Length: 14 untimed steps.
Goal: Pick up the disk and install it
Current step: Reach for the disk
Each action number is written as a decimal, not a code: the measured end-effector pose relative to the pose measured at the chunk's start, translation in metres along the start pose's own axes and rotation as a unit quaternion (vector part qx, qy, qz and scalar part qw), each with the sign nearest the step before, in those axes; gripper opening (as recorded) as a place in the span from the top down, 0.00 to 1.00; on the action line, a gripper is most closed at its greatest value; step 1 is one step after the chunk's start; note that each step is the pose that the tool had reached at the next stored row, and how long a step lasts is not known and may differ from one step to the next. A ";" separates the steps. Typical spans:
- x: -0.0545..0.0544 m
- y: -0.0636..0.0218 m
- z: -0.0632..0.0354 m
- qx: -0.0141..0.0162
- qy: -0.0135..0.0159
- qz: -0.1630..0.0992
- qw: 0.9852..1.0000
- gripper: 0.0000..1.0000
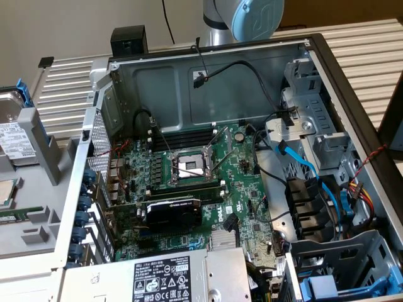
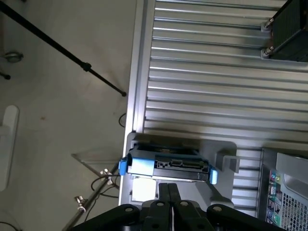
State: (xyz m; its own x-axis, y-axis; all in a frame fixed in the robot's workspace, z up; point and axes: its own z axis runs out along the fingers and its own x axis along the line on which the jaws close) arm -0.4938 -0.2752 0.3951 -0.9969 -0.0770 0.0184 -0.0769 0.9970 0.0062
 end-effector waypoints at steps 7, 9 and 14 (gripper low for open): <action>0.000 0.0000 0.0000 0.000 0.000 0.000 1.000 0.76; 0.000 0.0000 0.0000 0.000 0.000 0.000 1.000 0.69; 0.000 0.0000 0.0000 0.000 0.000 0.000 1.000 0.69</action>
State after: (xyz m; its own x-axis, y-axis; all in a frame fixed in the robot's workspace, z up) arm -0.4938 -0.2752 0.3951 -0.9968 -0.0770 0.0191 -0.0769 0.9970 0.0062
